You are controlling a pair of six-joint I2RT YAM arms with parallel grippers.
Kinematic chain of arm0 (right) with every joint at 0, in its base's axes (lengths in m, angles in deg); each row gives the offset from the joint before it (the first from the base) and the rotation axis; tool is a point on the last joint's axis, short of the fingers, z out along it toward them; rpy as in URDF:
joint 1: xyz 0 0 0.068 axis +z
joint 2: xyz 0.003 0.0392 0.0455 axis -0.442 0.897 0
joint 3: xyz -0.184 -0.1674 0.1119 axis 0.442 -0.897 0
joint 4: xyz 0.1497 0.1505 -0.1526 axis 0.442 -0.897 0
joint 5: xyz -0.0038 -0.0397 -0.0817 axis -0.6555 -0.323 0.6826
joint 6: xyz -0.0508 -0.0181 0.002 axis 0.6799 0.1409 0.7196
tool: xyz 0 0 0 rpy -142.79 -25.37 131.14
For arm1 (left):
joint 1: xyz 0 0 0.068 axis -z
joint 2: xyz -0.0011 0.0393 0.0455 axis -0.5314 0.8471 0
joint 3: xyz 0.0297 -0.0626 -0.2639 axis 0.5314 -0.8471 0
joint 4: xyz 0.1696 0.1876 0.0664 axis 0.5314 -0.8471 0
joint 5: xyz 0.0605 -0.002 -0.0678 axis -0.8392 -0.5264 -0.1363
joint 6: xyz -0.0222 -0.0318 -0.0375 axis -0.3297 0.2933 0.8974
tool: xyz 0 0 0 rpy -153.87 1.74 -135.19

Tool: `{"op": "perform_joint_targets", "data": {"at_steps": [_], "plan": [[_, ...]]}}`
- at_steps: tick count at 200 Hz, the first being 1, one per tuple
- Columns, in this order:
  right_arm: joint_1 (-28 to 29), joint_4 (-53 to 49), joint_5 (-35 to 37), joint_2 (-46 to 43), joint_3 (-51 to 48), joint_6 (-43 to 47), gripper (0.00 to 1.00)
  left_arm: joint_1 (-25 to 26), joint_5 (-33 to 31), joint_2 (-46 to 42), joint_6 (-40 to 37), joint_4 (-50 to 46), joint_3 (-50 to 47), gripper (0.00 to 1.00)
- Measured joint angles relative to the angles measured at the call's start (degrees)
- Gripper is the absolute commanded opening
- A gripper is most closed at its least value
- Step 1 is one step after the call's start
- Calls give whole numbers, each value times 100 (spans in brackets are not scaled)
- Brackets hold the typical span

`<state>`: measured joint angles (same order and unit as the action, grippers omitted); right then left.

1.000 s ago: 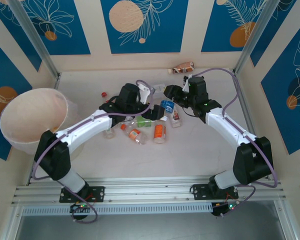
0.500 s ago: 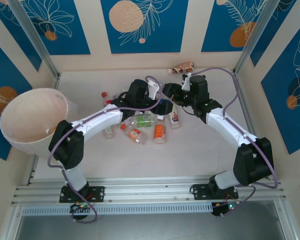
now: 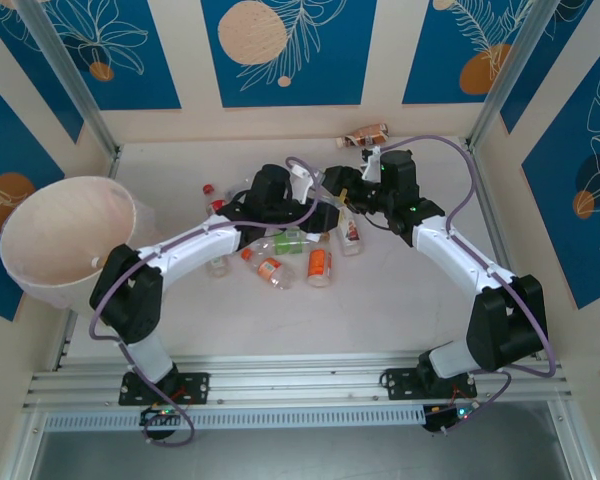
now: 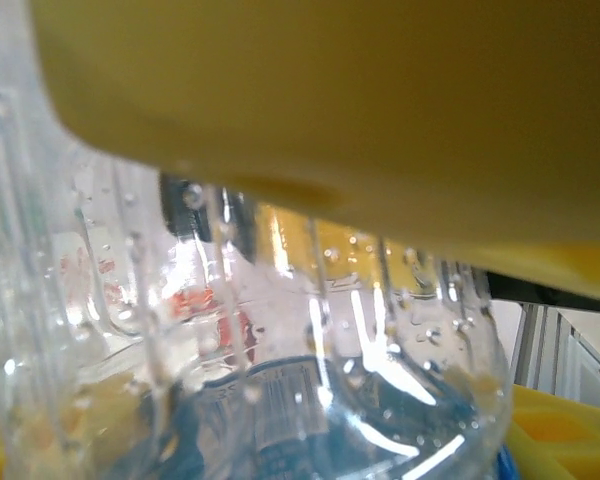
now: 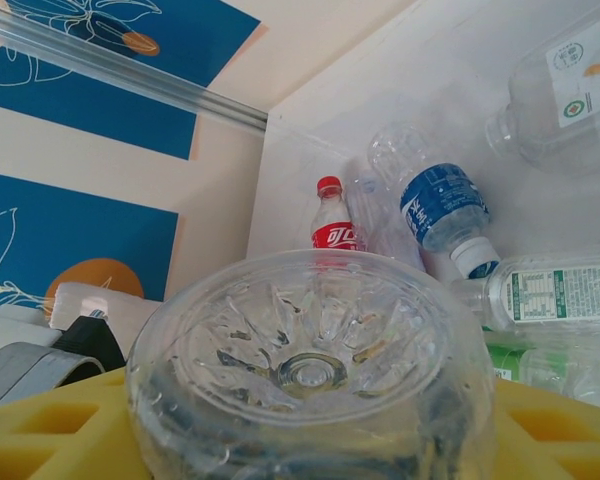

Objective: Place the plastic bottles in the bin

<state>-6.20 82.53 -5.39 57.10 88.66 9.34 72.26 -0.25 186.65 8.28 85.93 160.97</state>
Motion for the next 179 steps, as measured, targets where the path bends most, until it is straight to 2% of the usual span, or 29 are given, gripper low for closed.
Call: {"op": "perform_joint_targets", "data": {"at_steps": [28,127,136,179], "plan": [[-13,-114,7,-2,24,61,80,0,-85,-42,-24,26,-39,46],[-234,-520,59,-573,55,184,92,-55,-459,-280,-146,162,-363,43],[-284,-522,63,-654,55,210,100,-79,-505,-280,-146,155,-431,42],[-522,-551,577,-1115,-24,254,100,-223,-826,-433,-140,-120,-573,40]]}}
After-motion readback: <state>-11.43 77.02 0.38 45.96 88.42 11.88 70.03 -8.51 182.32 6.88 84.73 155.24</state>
